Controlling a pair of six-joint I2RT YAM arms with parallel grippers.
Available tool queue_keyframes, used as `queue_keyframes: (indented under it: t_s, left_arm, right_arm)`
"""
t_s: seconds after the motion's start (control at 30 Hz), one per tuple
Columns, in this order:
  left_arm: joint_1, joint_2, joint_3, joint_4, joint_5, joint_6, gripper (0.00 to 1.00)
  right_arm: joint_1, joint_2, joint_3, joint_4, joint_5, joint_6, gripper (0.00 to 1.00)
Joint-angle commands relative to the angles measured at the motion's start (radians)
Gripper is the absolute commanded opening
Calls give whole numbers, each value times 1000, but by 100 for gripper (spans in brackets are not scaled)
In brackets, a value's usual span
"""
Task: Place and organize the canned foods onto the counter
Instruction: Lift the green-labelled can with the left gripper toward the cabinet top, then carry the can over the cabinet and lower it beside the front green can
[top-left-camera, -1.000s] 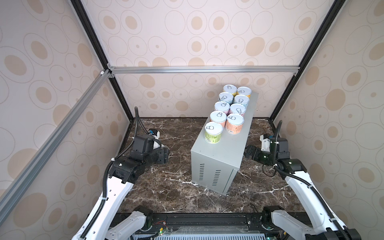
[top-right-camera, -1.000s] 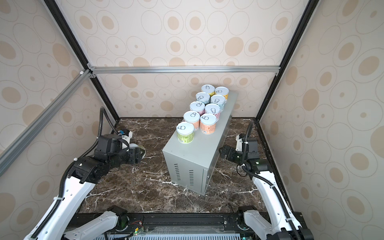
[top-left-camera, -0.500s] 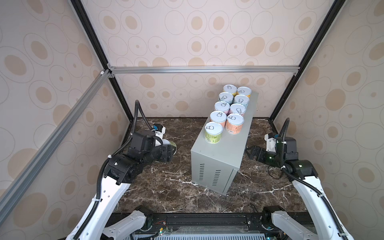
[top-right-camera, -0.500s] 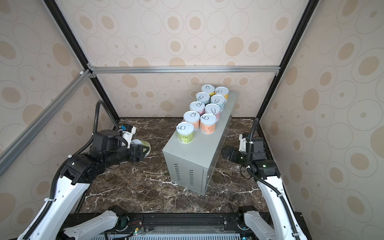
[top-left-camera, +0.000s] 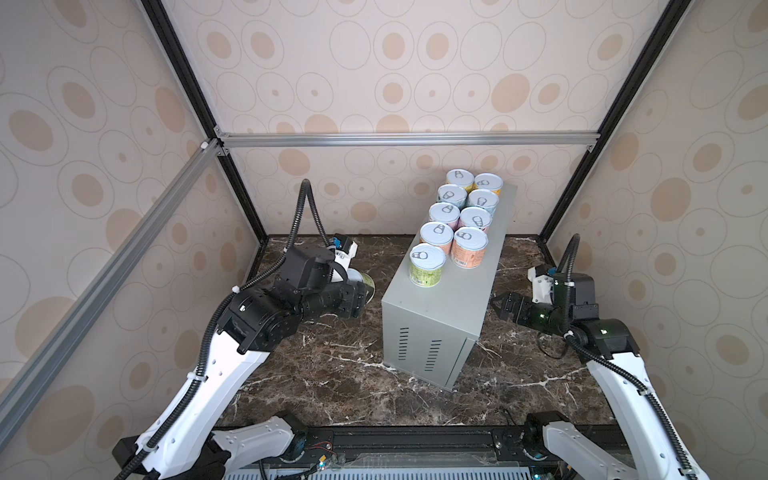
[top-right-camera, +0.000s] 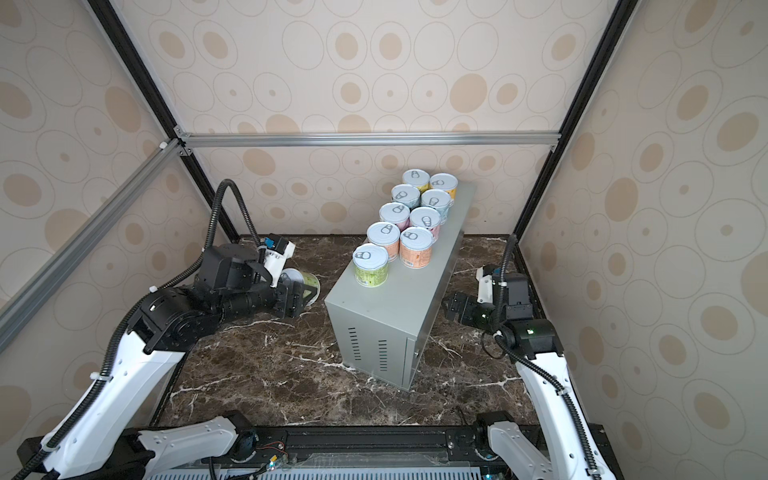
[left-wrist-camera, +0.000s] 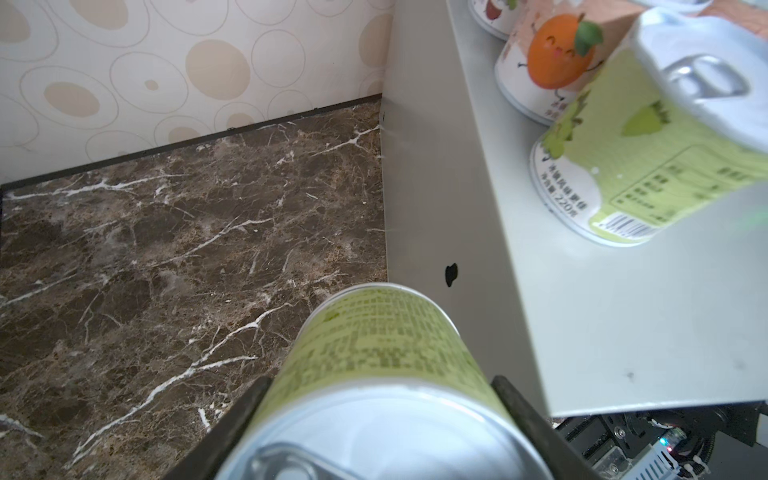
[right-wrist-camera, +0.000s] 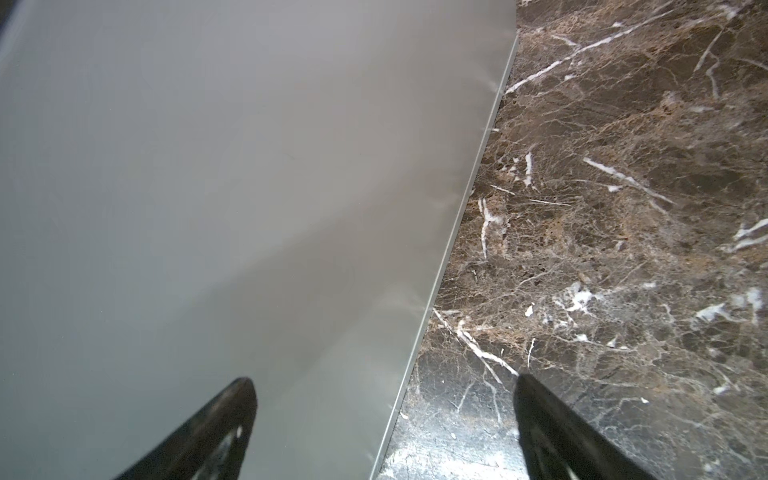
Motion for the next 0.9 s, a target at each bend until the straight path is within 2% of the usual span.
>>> queue_keyframes:
  t_s: [0.0, 0.2, 0.37, 0.63, 0.87]
  left_arm:
    - [-48, 5, 96, 1, -61, 17, 60]
    - [-84, 31, 174, -5, -62, 20, 60]
    - [-152, 75, 217, -14, -50, 34, 60]
    - [-358, 191, 335, -59, -177, 67, 61]
    - [-452, 269, 434, -80, -263, 70, 62]
  right_arm:
    - [8, -8, 30, -19, -8, -29, 99]
    - [8, -14, 30, -21, -8, -39, 99]
    - [9, -16, 44, -28, -10, -43, 99]
    - [9, -28, 47, -30, -14, -42, 99]
    - [9, -45, 30, -30, -16, -43, 99]
